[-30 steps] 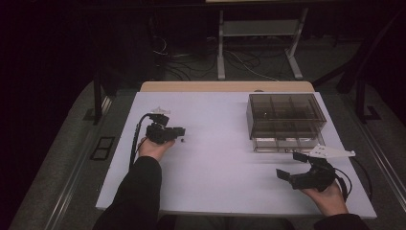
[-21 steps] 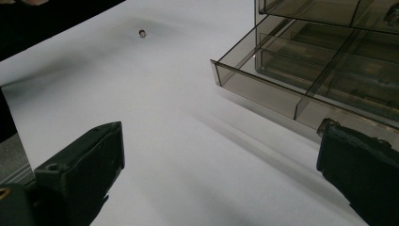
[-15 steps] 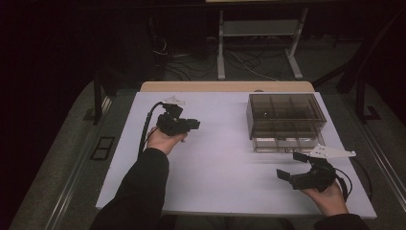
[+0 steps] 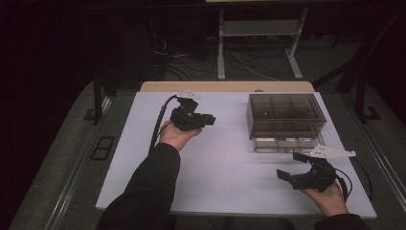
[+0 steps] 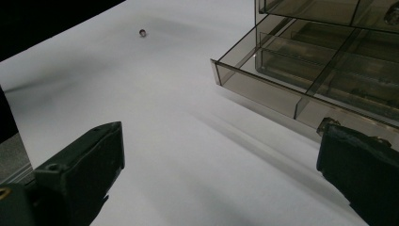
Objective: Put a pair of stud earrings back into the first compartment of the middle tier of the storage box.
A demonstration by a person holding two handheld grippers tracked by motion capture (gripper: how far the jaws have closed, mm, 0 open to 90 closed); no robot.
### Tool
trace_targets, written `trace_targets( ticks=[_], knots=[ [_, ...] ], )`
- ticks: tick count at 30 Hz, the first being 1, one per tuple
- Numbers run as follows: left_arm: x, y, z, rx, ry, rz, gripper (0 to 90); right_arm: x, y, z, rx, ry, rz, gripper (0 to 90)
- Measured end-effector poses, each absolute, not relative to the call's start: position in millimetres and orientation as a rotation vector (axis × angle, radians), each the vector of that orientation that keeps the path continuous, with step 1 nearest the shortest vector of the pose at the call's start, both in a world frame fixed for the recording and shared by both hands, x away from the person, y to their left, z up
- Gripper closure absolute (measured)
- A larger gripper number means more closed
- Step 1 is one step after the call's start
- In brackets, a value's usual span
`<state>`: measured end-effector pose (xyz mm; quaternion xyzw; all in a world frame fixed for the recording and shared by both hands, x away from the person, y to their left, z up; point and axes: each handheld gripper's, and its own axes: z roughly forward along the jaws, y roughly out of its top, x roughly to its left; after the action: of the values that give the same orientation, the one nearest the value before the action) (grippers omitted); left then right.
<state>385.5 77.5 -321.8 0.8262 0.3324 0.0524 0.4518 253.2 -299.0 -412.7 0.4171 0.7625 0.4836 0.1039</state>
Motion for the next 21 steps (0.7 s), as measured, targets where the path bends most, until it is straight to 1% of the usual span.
trace_targets(
  ticks=[11, 21],
  knots=[
    [386.2, 43.1, -314.6, 2.06, 0.746, 0.116, 78.7, 253.6, -298.9, -412.4, 1.233, 2.247, 1.437, 0.7],
    [387.2, 10.2, -318.8, 2.059, 0.692, 0.089, 78.8, 253.9, -298.6, -412.3, 1.231, 2.244, 1.447, 0.7]
  ],
)
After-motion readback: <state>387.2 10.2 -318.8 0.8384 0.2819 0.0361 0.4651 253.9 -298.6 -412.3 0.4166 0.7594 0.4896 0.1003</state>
